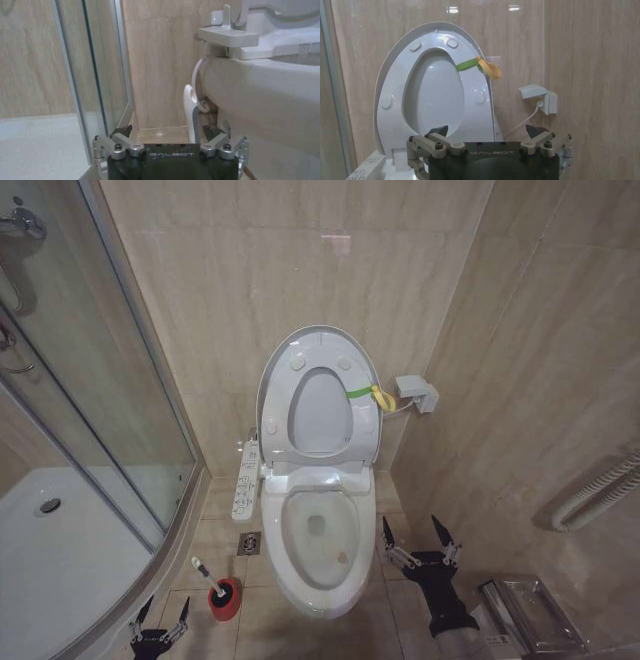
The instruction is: Open the toilet lid, clean the toilet bowl with a toilet brush, close the toilet lid, and flush.
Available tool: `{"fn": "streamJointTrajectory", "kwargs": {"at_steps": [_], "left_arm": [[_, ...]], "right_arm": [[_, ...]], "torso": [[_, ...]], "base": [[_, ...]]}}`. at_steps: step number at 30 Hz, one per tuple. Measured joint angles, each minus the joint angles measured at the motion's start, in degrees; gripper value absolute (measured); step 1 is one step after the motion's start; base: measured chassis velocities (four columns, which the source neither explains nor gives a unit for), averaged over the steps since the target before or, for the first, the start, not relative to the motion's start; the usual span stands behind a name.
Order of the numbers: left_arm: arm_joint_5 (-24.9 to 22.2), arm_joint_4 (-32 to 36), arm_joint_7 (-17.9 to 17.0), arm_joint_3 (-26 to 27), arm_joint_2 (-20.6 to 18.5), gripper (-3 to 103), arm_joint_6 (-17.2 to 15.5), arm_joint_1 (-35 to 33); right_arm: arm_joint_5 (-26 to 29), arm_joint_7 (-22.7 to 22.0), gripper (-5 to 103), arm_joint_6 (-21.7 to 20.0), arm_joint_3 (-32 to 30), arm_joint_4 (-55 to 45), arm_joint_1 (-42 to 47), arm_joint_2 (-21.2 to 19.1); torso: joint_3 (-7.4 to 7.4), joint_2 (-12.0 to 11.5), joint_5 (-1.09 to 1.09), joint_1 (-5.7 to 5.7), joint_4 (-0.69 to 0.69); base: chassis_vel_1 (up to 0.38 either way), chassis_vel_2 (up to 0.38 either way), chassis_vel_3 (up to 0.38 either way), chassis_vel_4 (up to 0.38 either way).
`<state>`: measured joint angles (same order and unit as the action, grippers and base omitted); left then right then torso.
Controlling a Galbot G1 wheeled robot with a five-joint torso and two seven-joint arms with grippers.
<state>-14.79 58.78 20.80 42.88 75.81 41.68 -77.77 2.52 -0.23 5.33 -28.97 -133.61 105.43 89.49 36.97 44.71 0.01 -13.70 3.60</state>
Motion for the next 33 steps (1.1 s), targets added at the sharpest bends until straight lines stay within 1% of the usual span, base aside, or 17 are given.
{"fn": "streamJointTrajectory", "kwargs": {"at_steps": [1, 8, 9, 11, 18, 23, 24, 33], "left_arm": [[-0.5, -0.4, 0.4, -0.2, -0.2, 93, 0.1, 0.3], [-2.5, -2.4, 2.8, -1.0, -0.9, 93, 0.8, 2.2], [-3.0, -3.1, 3.5, -1.1, -1.1, 96, 1.3, 2.7], [-3.9, -4.3, 4.5, -1.4, -1.7, 96, 1.7, 3.7], [-5.6, -6.7, 5.7, -2.4, -2.5, 96, 2.9, 6.4], [-5.9, -7.4, 7.3, -3.2, -2.6, 96, 3.2, 7.6], [-5.9, -7.5, 7.7, -3.3, -2.5, 98, 3.2, 8.0], [-5.5, -11.0, 8.6, -4.1, -2.7, 97, 4.1, 12.2]], "right_arm": [[0.0, 0.0, 100, 0.0, 0.0, 0.0, 0.0, 0.0], [0.0, 0.0, 100, 0.0, 0.0, 0.0, 0.0, 0.0], [0.0, 0.0, 100, 0.0, 0.0, 0.0, 0.0, 0.0], [0.0, 0.0, 100, 0.0, 0.0, 0.0, 0.0, 0.0], [0.0, 0.0, 100, 0.0, 0.0, 0.0, 0.0, 0.0], [0.0, 0.0, 100, 0.0, 0.0, 0.0, 0.0, 0.0], [0.0, 0.0, 100, 0.0, 0.0, 0.0, 0.0, 0.0], [0.0, 0.0, 100, 0.0, 0.0, 0.0, 0.0, 0.0]], "torso": [[0.00, 0.0, 0.00, 0.00, 0.00], [0.00, 0.0, 0.00, 0.00, 0.00], [0.00, 0.0, 0.00, 0.00, 0.00], [0.00, 0.0, 0.00, 0.00, 0.01], [0.00, 0.0, -0.01, 0.00, 0.01], [0.00, 0.0, 0.00, 0.00, 0.00], [0.00, 0.0, -0.01, 0.00, 0.00], [0.00, 0.0, 0.00, 0.00, 0.00]], "base": [[0.000, 0.000, 0.000, 0.000], [0.000, 0.000, 0.000, 0.000], [0.000, 0.000, 0.000, 0.000], [0.000, 0.000, 0.000, 0.000], [0.000, 0.000, 0.000, 0.000], [0.000, 0.000, 0.000, 0.000], [0.000, 0.000, 0.000, 0.000], [0.000, 0.000, 0.000, 0.000]]}}
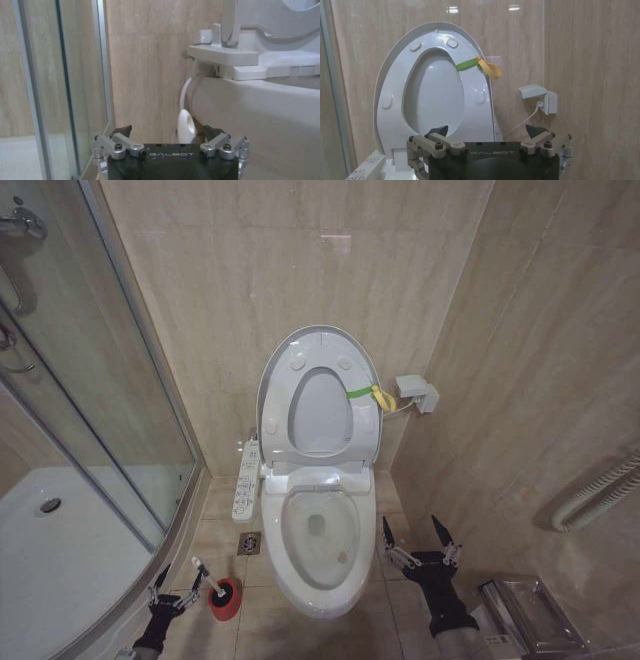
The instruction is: Open the toilet lid, clean the toilet bowl with a toilet brush, close the toilet lid, and flush.
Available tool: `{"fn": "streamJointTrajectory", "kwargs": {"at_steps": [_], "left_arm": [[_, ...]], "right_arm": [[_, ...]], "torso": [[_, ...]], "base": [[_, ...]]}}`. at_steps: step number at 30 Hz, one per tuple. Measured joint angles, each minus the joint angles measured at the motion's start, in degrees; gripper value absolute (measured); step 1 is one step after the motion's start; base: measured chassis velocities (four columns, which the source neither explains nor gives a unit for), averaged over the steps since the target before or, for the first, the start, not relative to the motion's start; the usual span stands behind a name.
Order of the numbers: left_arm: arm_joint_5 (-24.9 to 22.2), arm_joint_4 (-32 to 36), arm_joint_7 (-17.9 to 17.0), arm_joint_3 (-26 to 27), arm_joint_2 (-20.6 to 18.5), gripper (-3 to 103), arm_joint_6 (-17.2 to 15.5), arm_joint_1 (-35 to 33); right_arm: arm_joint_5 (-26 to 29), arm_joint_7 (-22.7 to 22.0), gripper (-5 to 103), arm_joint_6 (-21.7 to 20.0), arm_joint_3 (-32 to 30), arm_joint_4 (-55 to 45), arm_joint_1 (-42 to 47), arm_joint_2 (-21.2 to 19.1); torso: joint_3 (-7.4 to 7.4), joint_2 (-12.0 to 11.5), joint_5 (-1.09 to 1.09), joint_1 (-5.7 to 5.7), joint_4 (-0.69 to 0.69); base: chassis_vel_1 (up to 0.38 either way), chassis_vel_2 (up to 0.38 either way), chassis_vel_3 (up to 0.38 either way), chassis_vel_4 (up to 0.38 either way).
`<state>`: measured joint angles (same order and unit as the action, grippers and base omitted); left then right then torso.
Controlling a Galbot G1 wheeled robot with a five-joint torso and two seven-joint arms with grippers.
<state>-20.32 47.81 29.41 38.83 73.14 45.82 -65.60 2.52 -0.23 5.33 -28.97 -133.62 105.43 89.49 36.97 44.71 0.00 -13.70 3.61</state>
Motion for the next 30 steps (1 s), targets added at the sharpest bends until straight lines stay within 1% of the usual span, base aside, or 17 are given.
{"fn": "streamJointTrajectory", "kwargs": {"at_steps": [4, 10, 14, 18, 30], "left_arm": [[0.0, -3.2, 1.0, -0.4, -0.6, 97, 0.8, 3.4], [0.0, -4.8, 1.9, -1.1, -0.7, 96, 0.9, 5.3], [-0.1, -5.7, 2.6, -1.9, -0.4, 96, 0.9, 6.3], [-1.3, -7.9, 4.4, -3.0, 0.5, 96, 0.9, 7.8], [-1.6, -10.3, 5.1, -3.2, 1.8, 93, 0.6, 9.4]], "right_arm": [[0.0, 0.0, 100, 0.0, 0.0, 0.0, 0.0, 0.0], [0.0, 0.0, 100, 0.0, 0.0, 0.0, 0.0, 0.0], [0.0, 0.0, 100, 0.0, 0.0, 0.0, 0.0, 0.0], [0.0, 0.0, 100, 0.0, 0.0, 0.0, 0.0, 0.0], [0.0, 0.0, 100, 0.0, 0.0, 0.0, 0.0, 0.0]], "torso": [[0.00, 0.0, 0.00, 0.00, 0.01], [0.00, 0.0, 0.00, 0.00, 0.00], [-0.01, 0.0, 0.00, 0.00, 0.00], [-0.01, 0.0, -0.01, 0.00, 0.00], [-0.01, 0.0, -0.01, 0.00, 0.00]], "base": [[0.000, 0.000, 0.000, 0.000], [0.000, 0.000, 0.000, 0.000], [0.000, 0.000, 0.000, 0.000], [0.000, 0.000, 0.000, 0.000], [0.000, 0.000, 0.000, 0.000]]}}
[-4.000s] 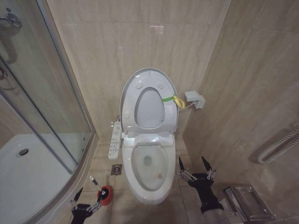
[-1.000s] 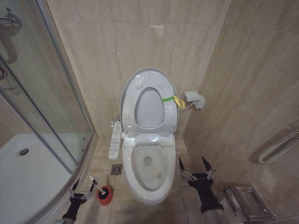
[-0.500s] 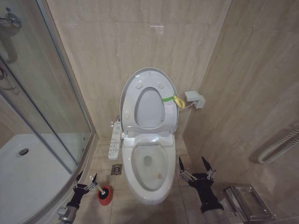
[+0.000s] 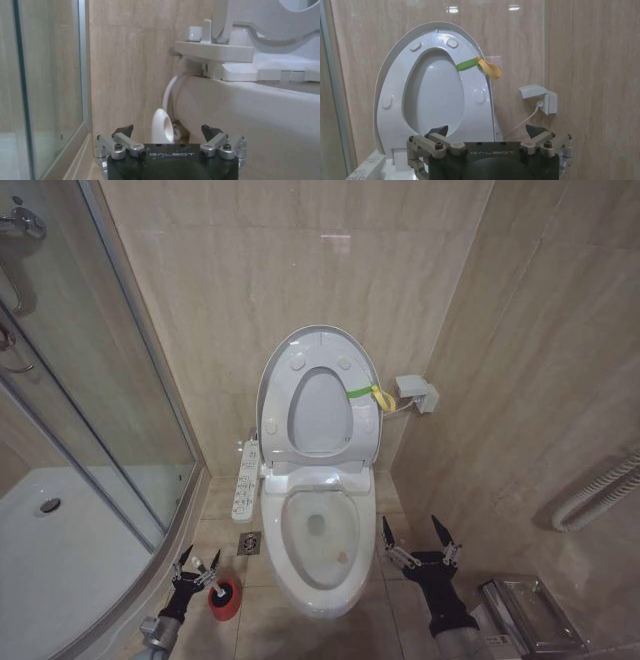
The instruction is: Open the toilet lid, clean the toilet bowl with a toilet brush, close the toilet lid, and flush.
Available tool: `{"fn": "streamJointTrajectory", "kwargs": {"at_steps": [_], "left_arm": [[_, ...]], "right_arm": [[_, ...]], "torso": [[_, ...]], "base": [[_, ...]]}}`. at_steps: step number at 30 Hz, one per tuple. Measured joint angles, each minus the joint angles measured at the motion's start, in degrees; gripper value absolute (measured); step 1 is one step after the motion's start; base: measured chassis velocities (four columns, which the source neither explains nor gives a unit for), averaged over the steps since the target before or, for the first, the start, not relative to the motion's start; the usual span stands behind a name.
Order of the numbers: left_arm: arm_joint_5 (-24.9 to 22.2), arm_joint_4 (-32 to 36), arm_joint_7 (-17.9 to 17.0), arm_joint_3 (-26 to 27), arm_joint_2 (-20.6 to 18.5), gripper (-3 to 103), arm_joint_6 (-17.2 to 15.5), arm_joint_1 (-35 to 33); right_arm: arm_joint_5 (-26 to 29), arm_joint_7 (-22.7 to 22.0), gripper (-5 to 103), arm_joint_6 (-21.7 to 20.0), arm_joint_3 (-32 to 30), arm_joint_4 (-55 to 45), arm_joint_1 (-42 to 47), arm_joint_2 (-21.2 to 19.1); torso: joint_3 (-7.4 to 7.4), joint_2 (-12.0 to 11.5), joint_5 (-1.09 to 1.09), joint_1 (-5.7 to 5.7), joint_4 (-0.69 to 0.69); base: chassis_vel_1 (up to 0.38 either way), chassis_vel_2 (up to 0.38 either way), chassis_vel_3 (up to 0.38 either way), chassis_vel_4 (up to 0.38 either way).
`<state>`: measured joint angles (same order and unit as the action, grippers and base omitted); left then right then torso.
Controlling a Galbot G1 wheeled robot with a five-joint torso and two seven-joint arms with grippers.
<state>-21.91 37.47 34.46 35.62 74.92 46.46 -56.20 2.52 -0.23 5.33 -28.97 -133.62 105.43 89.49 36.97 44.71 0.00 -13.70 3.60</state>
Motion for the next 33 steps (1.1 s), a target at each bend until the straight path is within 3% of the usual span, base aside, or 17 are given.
{"fn": "streamJointTrajectory", "kwargs": {"at_steps": [19, 20, 27, 28, 33], "left_arm": [[-0.5, -1.1, 0.4, 1.2, 0.3, 90, 0.1, -0.6], [-0.5, -1.1, 0.4, 1.2, 0.3, 81, 0.1, -0.6], [-0.6, -1.1, 1.7, 1.3, 0.4, 81, 0.2, -0.6], [-0.7, -1.1, 1.8, 1.4, 0.5, 54, 0.2, -0.6], [-1.0, -1.1, 2.1, 1.5, 0.7, 54, 0.2, -1.0]], "right_arm": [[0.0, 0.0, 100, 0.0, 0.0, 0.0, 0.0, 0.0], [0.0, 0.0, 100, 0.0, 0.0, 0.0, 0.0, 0.0], [0.0, 0.0, 100, 0.0, 0.0, 0.0, 0.0, 0.0], [0.0, 0.0, 100, 0.0, 0.0, 0.0, 0.0, 0.0], [0.0, 0.0, 100, 0.0, 0.0, 0.0, 0.0, 0.0]], "torso": [[0.00, 0.0, 0.00, 0.00, 0.00], [0.00, 0.0, 0.00, 0.00, 0.00], [0.00, 0.0, 0.00, 0.00, 0.00], [0.00, 0.0, 0.00, 0.00, 0.00], [0.00, 0.0, 0.00, 0.00, 0.00]], "base": [[0.000, 0.000, 0.000, 0.000], [0.000, 0.000, 0.000, 0.000], [0.000, 0.000, 0.000, 0.000], [0.000, 0.000, 0.000, 0.000], [0.000, 0.000, 0.000, 0.000]]}}
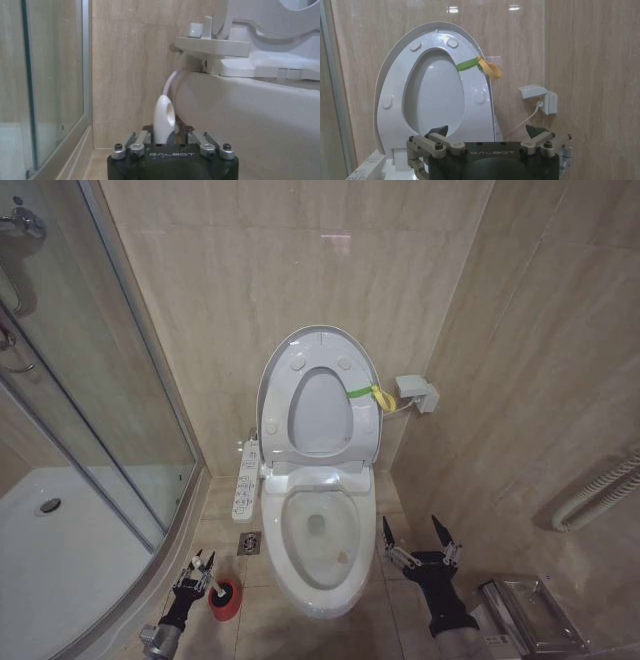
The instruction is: Open the toilet lid, clean the toilet bowl with a toilet brush, close the toilet lid, and flush.
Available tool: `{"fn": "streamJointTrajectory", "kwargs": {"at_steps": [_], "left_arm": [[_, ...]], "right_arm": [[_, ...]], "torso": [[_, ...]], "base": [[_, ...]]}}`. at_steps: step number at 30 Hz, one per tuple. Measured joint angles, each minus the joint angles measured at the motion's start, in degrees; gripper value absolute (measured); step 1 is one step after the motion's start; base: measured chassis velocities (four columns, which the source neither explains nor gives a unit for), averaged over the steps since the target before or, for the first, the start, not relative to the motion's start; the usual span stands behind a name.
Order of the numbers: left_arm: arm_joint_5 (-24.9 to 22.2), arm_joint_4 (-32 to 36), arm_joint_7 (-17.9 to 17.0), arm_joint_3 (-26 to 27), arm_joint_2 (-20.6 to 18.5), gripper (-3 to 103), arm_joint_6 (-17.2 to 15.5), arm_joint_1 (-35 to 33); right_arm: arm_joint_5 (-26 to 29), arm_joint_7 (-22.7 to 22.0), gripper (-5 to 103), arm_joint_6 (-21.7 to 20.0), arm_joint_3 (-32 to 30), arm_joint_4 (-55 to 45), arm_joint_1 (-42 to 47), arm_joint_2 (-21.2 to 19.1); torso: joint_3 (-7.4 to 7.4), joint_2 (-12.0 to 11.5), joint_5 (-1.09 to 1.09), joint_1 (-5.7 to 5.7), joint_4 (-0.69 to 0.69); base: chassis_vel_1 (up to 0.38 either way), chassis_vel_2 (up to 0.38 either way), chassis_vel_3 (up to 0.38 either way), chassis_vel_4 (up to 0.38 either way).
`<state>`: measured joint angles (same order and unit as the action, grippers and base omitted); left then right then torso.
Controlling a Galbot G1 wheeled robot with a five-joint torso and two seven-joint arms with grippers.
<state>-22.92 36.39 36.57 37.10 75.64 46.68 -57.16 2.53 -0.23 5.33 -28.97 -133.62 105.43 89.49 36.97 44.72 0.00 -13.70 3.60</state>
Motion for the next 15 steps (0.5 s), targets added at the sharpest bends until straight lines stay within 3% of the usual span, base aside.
{"fn": "streamJointTrajectory", "kwargs": {"at_steps": [1, 2, 15], "left_arm": [[0.0, 0.0, 0.0, 0.0, 0.0, 54, 0.0, 0.0], [-0.2, 0.0, 0.1, 0.0, 0.1, 26, 0.0, -0.1], [-1.1, 1.2, 1.1, 0.6, 0.2, 23, 0.0, -1.6]], "right_arm": [[0.0, 0.0, 100, 0.0, 0.0, 0.0, 0.0, 0.0], [0.0, 0.0, 100, 0.0, 0.0, 0.0, 0.0, 0.0], [0.0, 0.0, 100, 0.0, 0.0, 0.0, 0.0, 0.0]], "torso": [[0.00, 0.0, 0.00, 0.00, 0.00], [0.00, 0.0, 0.00, 0.00, 0.00], [0.00, 0.0, 0.00, 0.00, 0.00]], "base": [[0.000, 0.000, 0.000, 0.000], [0.000, 0.000, 0.000, 0.000], [0.000, 0.000, 0.000, 0.000]]}}
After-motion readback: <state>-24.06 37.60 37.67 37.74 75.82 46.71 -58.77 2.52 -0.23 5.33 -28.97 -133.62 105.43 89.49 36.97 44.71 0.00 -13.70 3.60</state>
